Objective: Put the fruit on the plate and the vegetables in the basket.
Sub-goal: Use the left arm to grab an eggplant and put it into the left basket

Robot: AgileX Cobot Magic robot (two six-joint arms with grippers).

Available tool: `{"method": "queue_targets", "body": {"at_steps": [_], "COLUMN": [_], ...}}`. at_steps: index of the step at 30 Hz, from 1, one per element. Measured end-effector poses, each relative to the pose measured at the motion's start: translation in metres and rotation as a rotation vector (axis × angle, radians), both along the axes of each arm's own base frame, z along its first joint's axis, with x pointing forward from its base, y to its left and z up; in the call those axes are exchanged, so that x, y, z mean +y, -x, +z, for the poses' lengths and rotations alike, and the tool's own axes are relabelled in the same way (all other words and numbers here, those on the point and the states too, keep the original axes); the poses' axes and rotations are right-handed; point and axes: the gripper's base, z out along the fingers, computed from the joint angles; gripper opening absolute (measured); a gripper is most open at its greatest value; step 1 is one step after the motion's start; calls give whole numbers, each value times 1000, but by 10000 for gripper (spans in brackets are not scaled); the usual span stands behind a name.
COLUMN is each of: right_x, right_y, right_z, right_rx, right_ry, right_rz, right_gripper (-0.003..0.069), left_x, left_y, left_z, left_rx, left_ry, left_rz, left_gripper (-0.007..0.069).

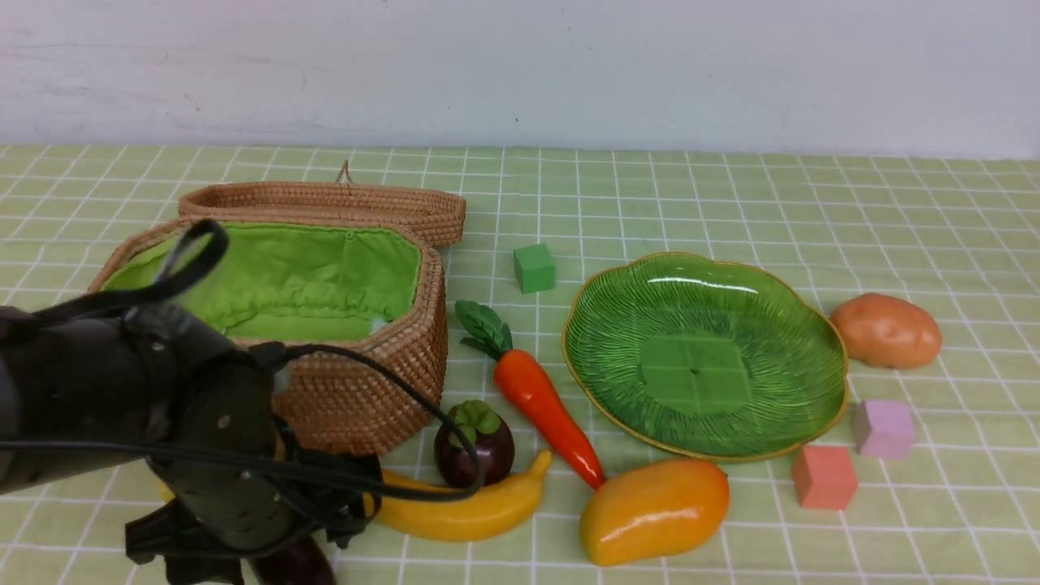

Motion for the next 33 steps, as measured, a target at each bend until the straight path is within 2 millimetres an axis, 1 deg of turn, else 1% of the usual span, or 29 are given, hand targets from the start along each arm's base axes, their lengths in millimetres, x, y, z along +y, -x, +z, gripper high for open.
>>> {"method": "queue_targets", "body": {"at_steps": [2, 6, 11, 23, 27, 33], "right_x": [0, 0, 0, 0, 0, 0], "right_y": [0, 0, 0, 0, 0, 0], "right_z": [0, 0, 0, 0, 0, 0], "right_rx": [0, 0, 0, 0, 0, 0], "right_ry": [0, 0, 0, 0, 0, 0], "right_rz": [0, 0, 0, 0, 0, 0], "right_gripper": [240, 240, 240, 240, 240, 240], "left_x": [-1, -2, -1, 3, 5, 10], "left_y": [-2, -3, -3, 3, 6, 15], "left_z": [-7, -15, -15, -16, -13, 8], "left_rx": [14, 39, 49, 114, 129, 110], "left_ry": [-8, -21, -26, -72, -86, -84], "left_rz": [-1, -1, 6, 16, 13, 15], "left_gripper": [578, 536, 460, 437, 435, 435]}}
